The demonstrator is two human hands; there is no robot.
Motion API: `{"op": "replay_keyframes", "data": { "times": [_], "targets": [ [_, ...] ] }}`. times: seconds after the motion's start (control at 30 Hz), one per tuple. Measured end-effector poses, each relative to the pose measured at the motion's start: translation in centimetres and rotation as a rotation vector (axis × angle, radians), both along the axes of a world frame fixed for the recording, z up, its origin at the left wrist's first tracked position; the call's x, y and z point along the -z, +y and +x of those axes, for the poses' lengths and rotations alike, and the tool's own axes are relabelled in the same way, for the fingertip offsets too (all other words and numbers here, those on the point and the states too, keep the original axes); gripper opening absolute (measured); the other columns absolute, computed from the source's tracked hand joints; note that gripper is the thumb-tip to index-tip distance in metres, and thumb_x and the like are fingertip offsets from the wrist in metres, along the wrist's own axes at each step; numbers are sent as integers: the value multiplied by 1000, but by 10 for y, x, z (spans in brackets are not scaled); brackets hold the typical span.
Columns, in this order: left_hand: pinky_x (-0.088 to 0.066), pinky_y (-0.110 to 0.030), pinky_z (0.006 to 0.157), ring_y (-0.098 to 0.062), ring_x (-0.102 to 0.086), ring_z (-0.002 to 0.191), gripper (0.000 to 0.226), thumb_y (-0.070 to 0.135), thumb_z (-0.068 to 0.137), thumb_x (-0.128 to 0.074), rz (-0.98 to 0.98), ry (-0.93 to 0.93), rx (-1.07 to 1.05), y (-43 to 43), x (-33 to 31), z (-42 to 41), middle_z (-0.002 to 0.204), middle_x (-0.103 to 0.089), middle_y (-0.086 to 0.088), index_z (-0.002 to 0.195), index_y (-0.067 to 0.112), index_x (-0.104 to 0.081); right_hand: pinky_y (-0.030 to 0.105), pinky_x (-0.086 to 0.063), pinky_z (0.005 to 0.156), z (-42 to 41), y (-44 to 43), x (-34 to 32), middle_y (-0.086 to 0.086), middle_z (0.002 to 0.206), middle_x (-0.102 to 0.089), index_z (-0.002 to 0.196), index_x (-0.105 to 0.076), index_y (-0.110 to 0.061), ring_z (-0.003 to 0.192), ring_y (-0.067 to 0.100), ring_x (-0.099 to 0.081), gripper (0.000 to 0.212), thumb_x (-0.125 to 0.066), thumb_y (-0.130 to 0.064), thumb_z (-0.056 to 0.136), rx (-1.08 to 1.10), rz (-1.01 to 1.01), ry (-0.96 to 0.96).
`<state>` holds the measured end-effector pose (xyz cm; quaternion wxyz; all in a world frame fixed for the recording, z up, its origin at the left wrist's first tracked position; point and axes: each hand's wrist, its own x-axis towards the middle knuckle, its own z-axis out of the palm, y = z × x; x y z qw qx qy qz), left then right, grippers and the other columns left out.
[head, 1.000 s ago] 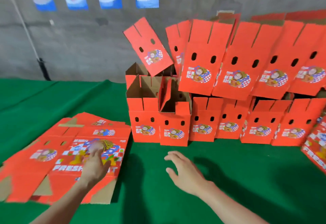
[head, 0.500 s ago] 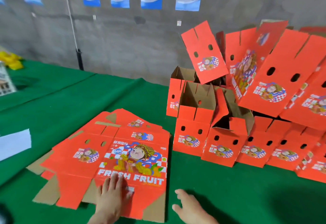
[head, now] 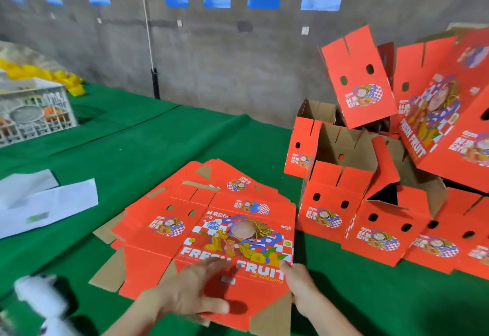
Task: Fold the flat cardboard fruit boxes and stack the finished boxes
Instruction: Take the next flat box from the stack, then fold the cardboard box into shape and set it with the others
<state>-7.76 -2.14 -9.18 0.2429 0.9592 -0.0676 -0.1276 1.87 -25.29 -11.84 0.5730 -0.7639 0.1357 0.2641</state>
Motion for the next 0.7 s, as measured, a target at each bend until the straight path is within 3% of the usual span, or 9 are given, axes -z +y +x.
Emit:
{"op": "replay_keyframes", "data": {
  "times": [0.07, 0.13, 0.17, 0.23, 0.33, 0.47, 0.5, 0.6, 0.7],
  "targets": [
    [-9, -34, 117, 0, -10, 142, 99, 68, 64, -68, 234, -57, 152, 4, -31, -7, 153, -12, 20, 147, 45, -20, 24, -46, 53, 3, 3, -18, 15, 66, -67, 88, -58, 1, 54, 22, -63, 24, -47, -15, 101, 49, 94, 20],
    [-29, -43, 111, 1, -37, 131, 82, 47, 61, -79, 423, -392, 137, 4, -66, -8, 143, -39, 21, 136, 42, -46, 16, -38, 34, 5, -1, -39, 6, 43, -59, 81, -57, 1, 32, 15, -55, 21, -52, -10, 98, 78, 156, 14],
    [-46, -42, 97, -5, -59, 112, 61, 34, 60, -82, 426, -563, 105, 4, -83, -7, 123, -61, 16, 118, 35, -64, 14, -31, 28, 5, -6, -49, 4, 39, -56, 80, -56, 2, 26, 12, -49, 20, -53, -8, 97, 99, 182, 26],
    [-56, -33, 69, -20, -70, 75, 19, 19, 68, -79, 276, -766, 44, 6, -109, -2, 80, -72, 4, 86, 22, -74, 15, -26, 26, 6, -16, -65, 8, 45, -55, 92, -54, 4, 24, 12, -42, 12, -47, -4, 98, 123, 324, 114],
    [-52, -32, 69, -24, -67, 81, 8, 21, 85, -69, 217, -651, 10, -2, -141, 11, 85, -72, -1, 89, 16, -73, 19, -31, 29, 6, -37, -79, 16, 56, -59, 108, -52, 3, 33, 13, -42, 17, -43, -8, 99, 123, 386, 108],
    [-46, -31, 74, -24, -65, 83, 14, 22, 86, -68, 167, -582, 106, -21, -178, 32, 86, -71, -6, 90, 9, -72, 26, -45, 59, 7, -78, -90, 8, 103, -65, 120, -50, -14, 78, 20, -57, 27, -48, -2, 96, 138, -8, -343],
    [-46, -31, 71, -23, -65, 80, 12, 20, 85, -70, 149, -574, 123, -27, -189, 36, 84, -71, -7, 89, 9, -72, 26, -42, 65, 6, -88, -94, 0, 101, -63, 106, -52, -18, 85, 19, -54, 25, -52, 2, 91, 84, -64, -450],
    [-41, -24, 60, -17, -62, 68, 8, 16, 81, -73, 130, -560, 189, -53, -216, 45, 72, -69, -5, 83, 9, -70, 14, -42, 62, -5, -111, -109, -25, 68, -67, 82, -62, -23, 73, 1, -61, 20, -73, -7, 81, -65, -6, -524],
    [-42, -22, 59, -13, -60, 67, 18, 14, 77, -76, 3, -673, 157, -84, -226, 53, 69, -64, 2, 92, 12, -67, 20, -48, 74, -13, -135, -122, -13, 87, -74, 95, -66, -21, 83, 3, -69, 32, -80, -12, 68, 70, 223, -618]
  ]
}}
